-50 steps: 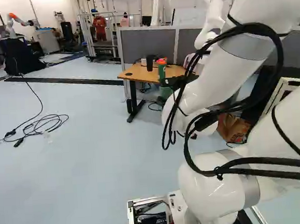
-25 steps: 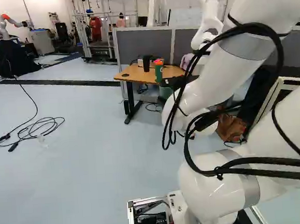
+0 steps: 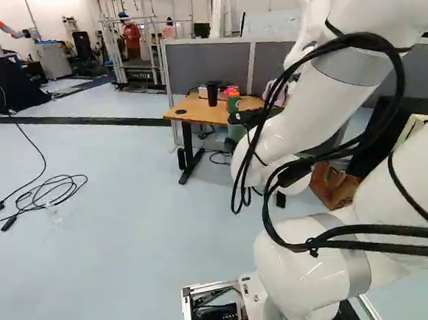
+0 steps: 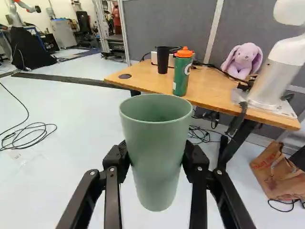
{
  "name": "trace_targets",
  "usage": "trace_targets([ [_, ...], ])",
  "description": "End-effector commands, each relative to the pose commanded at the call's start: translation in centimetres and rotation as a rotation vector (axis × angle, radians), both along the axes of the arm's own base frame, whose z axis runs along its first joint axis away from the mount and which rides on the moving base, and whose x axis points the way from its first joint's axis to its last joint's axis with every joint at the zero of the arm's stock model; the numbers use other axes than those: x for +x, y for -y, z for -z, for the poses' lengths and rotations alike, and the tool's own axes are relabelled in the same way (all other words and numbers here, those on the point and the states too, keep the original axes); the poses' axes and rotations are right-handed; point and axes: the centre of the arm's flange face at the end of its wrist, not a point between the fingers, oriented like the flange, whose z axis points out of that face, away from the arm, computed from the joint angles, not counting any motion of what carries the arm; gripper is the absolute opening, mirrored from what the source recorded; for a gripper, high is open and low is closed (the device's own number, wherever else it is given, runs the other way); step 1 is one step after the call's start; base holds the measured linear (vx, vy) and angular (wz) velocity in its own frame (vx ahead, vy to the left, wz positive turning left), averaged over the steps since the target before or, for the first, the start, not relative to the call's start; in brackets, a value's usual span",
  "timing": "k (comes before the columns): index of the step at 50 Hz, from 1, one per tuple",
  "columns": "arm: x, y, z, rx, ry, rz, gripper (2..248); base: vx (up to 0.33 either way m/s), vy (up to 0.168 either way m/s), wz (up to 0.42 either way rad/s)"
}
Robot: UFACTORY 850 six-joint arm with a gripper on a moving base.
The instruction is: Place the green cup on the table
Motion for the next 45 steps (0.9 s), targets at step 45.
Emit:
trace_targets([
  [45,0.00,0.00,0.00,0.000,0.000,0.000,127,0.268,0.114,-0.052],
])
